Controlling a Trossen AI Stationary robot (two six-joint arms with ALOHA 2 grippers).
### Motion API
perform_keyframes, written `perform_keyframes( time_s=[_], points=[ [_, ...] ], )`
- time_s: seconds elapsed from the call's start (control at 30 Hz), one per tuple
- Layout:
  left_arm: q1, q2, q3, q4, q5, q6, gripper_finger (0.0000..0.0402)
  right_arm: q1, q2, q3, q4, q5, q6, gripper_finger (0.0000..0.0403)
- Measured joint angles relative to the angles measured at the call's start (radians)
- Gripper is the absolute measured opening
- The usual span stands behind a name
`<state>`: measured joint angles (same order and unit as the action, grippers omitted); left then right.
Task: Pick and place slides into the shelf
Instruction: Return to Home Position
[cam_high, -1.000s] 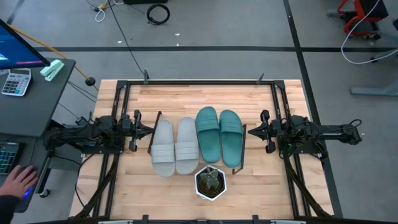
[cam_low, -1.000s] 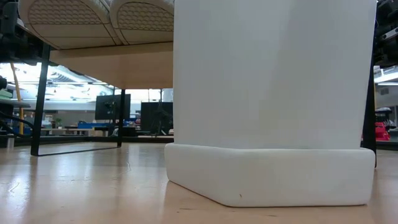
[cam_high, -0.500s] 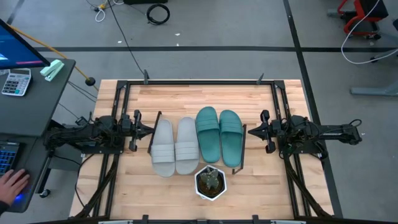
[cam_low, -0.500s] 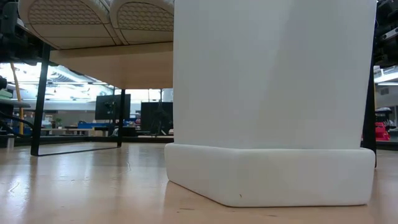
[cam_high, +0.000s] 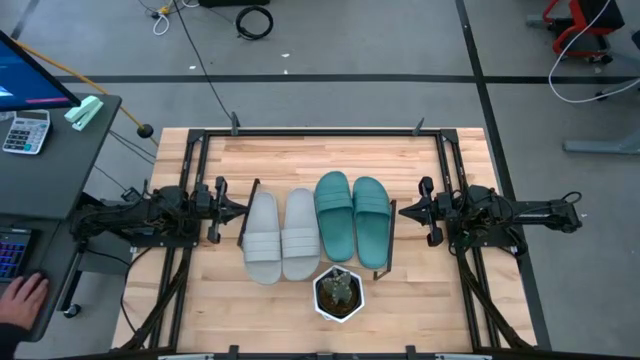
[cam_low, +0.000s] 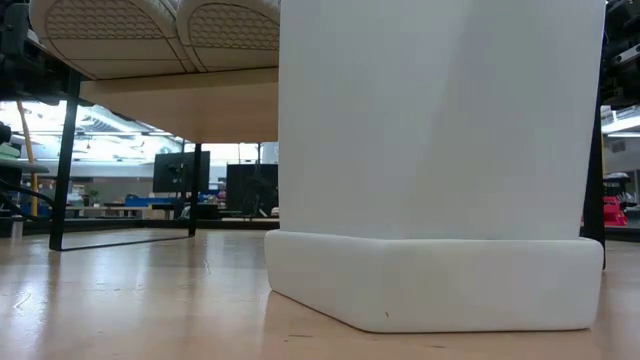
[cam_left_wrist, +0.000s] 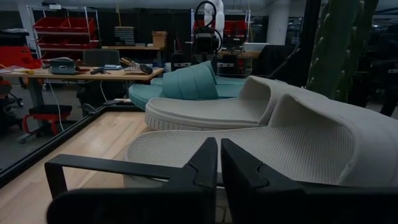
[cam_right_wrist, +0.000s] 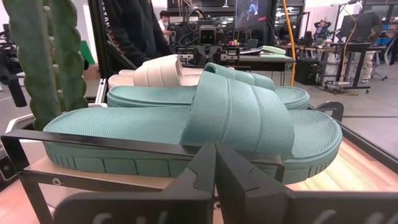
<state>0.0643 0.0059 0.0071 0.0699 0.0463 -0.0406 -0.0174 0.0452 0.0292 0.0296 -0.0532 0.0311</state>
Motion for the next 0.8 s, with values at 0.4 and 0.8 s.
perform_keyframes(
  time_s=[0.4,0.8],
  points=[
    [0.0,0.0,0.0,0.0,0.0,0.0,0.0029,0.0,0.0,0.0,0.0,0.0,0.0,0.0014],
    [0.0,0.0,0.0,0.0,0.0,0.0,0.0027,0.0,0.0,0.0,0.0,0.0,0.0,0.0014]
  ],
)
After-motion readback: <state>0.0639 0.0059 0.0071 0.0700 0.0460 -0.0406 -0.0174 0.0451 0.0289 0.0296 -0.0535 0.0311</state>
